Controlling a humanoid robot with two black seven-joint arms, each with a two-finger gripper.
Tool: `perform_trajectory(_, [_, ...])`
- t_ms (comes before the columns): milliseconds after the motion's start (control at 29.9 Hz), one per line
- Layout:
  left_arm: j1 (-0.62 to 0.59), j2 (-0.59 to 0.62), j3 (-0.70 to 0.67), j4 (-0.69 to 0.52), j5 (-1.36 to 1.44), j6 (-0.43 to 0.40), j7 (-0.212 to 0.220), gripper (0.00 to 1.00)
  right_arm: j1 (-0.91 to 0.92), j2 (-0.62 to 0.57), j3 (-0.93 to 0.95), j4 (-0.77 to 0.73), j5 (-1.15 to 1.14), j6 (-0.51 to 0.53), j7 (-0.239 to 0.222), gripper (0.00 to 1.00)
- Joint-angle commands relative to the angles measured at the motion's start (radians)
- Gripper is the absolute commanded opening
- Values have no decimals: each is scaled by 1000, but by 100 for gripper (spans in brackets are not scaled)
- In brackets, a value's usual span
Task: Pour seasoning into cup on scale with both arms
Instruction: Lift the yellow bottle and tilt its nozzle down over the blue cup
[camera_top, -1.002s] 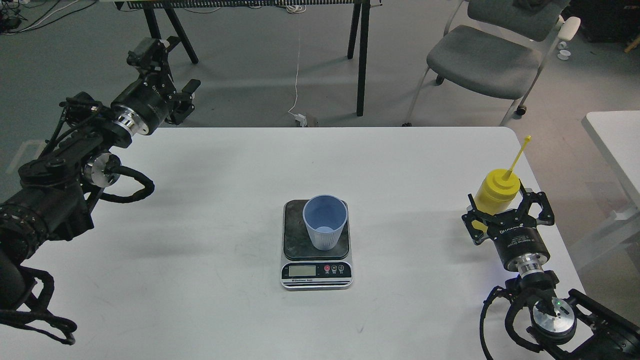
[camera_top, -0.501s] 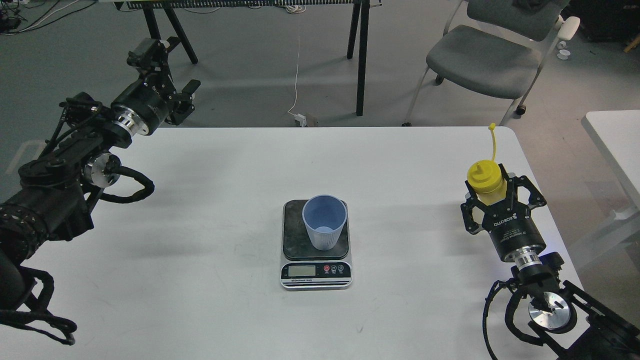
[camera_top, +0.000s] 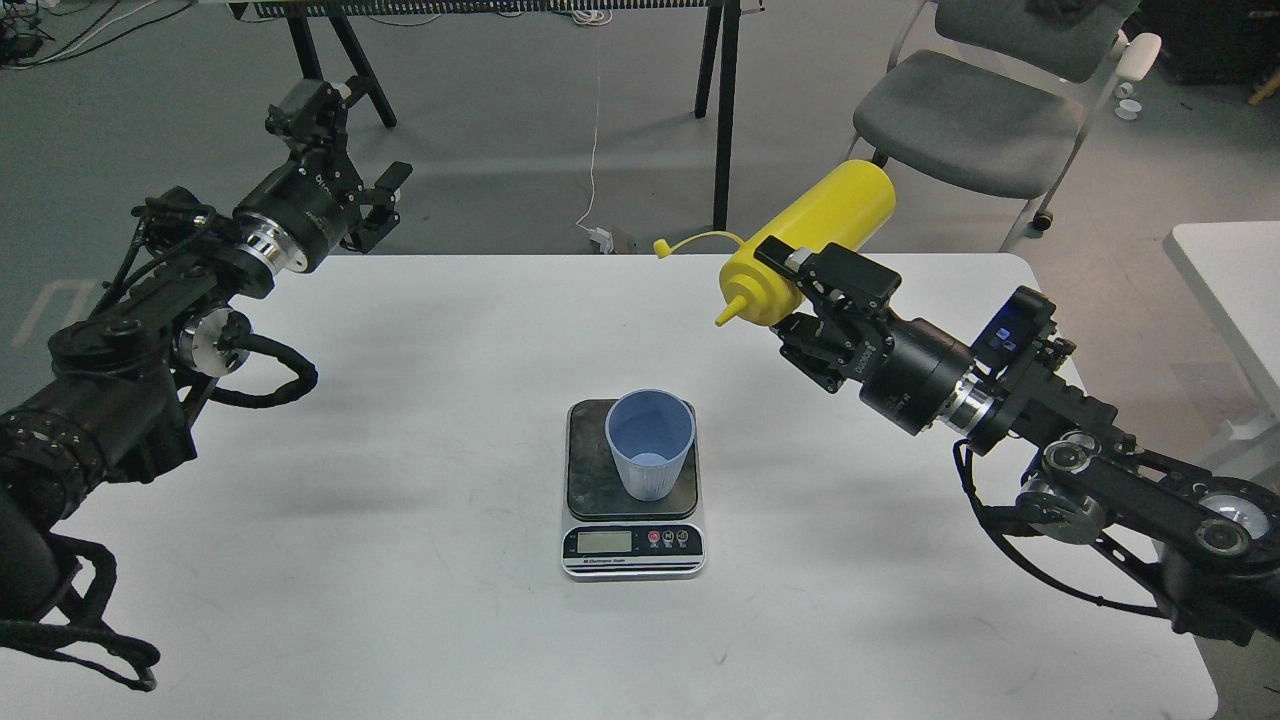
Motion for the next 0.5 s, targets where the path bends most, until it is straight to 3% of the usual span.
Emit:
perform_trajectory(0, [0,0,0,0,0,0,0,99,164,-54,-200,18,-32,-163,-11,36])
perform_trajectory(200, [-2,-2,0,0,0,0,0,99,375,-59,-450,44,-97,-350,-39,35])
perform_trajectory(468, [0,-2,0,0,0,0,0,99,564,-43,-668,44,-173,-410,-54,35])
